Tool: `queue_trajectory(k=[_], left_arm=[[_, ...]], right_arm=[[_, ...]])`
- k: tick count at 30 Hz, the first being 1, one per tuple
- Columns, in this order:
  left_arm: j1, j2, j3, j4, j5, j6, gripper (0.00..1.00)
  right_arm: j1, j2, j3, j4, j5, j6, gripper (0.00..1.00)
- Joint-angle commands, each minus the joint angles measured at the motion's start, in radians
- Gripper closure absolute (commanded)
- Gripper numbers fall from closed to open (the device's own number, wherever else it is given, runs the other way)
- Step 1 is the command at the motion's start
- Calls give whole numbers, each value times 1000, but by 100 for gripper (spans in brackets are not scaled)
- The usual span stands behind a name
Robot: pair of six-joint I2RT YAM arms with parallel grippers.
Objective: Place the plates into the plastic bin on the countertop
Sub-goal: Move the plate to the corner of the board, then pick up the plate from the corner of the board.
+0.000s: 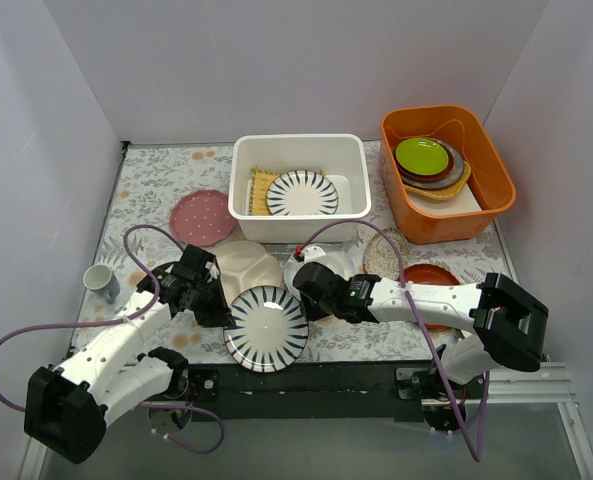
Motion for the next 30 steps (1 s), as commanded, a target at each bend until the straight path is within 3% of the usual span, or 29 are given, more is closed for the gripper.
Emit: queue_trajectory(k=[1, 19, 30], left_arm=[[-135, 35, 18, -45, -107, -100, 100], [-366, 209, 20, -75, -261, -220, 100], [-442, 243, -19, -9, -282, -306, 100]], right_arm=[[-9, -5, 1, 79, 8, 21, 94], [-15, -18, -26, 85, -3, 20, 90], [-21, -80, -121, 114, -17, 44, 73]])
